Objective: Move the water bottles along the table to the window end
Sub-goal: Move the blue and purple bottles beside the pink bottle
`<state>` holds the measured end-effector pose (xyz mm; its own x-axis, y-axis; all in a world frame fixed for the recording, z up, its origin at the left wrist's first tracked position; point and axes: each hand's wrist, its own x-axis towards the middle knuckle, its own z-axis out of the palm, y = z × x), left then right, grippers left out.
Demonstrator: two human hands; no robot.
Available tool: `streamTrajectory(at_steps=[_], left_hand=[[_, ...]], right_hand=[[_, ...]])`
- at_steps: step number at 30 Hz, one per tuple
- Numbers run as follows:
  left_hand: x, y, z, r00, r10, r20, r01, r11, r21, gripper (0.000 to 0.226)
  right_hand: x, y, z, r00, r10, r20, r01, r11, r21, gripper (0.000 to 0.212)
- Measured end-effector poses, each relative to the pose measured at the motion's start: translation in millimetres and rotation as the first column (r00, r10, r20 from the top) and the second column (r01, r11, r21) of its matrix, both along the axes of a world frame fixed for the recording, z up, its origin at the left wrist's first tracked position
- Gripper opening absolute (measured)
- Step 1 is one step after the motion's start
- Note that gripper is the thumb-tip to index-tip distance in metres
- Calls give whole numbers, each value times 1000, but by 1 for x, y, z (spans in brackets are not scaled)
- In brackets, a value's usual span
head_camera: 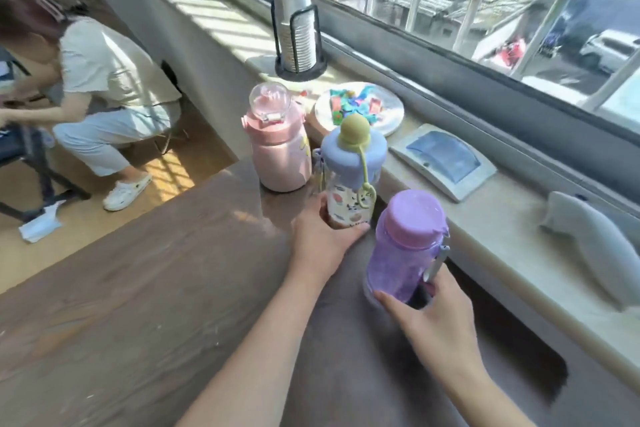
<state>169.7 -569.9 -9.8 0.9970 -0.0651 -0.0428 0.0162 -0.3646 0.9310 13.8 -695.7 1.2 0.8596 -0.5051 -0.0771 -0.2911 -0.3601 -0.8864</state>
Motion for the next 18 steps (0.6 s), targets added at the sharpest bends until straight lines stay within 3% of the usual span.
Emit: streamTrajectory(at_steps=[9, 18], left_hand=[[2, 5, -4, 1000, 10, 7, -10, 998, 63, 60], [-4, 12, -9, 999, -36, -15, 37, 999, 34, 66]], right_hand=[[-9, 4, -5, 999, -20, 30, 18, 998, 55, 50], [-12, 10, -4, 997, -10, 74, 12, 1000, -26, 56]])
